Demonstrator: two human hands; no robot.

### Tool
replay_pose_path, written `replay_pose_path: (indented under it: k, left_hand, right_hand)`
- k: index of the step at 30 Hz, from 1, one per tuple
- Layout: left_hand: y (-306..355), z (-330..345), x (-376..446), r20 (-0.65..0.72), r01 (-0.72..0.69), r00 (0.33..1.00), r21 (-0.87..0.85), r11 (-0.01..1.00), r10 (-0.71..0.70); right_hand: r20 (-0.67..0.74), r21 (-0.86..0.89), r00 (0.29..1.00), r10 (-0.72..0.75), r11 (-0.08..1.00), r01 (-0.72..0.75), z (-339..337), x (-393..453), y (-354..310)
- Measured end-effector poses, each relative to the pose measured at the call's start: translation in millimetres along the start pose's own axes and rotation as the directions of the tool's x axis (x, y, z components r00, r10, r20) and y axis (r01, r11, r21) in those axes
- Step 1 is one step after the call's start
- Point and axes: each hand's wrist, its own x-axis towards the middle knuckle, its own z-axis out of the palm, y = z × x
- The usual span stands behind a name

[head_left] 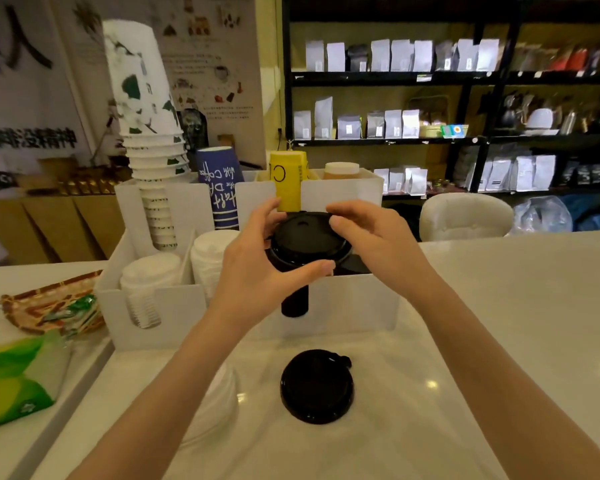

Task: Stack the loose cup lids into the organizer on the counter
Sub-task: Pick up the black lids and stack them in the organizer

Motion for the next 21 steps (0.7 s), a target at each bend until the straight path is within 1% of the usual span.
replay_pose_path:
  k: [3, 5, 10, 12, 16, 19, 21]
  left_hand:
    - [-13, -2, 22, -0.063, 0.031, 0.997, -0.031, 0.999, -0.033]
    - [-22, -3, 35, -0.086, 0.034, 0.996, -0.031, 0.999, -0.036]
    - [-42, 1, 57, -0.139, 0.032, 0.990, 0.024, 0.999, -0.028]
    - [-48, 5, 60, -0.150, 0.041, 0.988, 0.059, 0.997, -0.032]
    - [-55, 9, 66, -0.106, 0.094, 0.991, 0.124, 0.988, -0.081]
    - [-57, 10, 68, -0.063, 0.138, 0.990, 0.177, 0.975, -0.128]
    - [-57, 9, 68, -0.035, 0.155, 0.988, 0.212, 0.965, -0.151]
  right_hand:
    - [-0.126, 0.074, 0.992, 0.033, 0.997, -0.024, 13, 19, 6]
    - [-0.155, 0.119, 0.986, 0.061, 0.992, -0.043, 21, 29, 9]
    - [-0.103, 0.191, 0.992, 0.078, 0.980, -0.057, 35, 45, 21]
    - [-0.053, 0.242, 0.996, 0.069, 0.969, -0.054, 37, 49, 27]
    - [0.046, 0.286, 0.991, 0.125, 0.949, -0.133, 41, 52, 40]
    - [0.058, 0.275, 0.983, 0.174, 0.944, -0.184, 43, 51, 46]
    - [0.076, 0.268, 0.981, 0.180, 0.944, -0.194, 44, 51, 48]
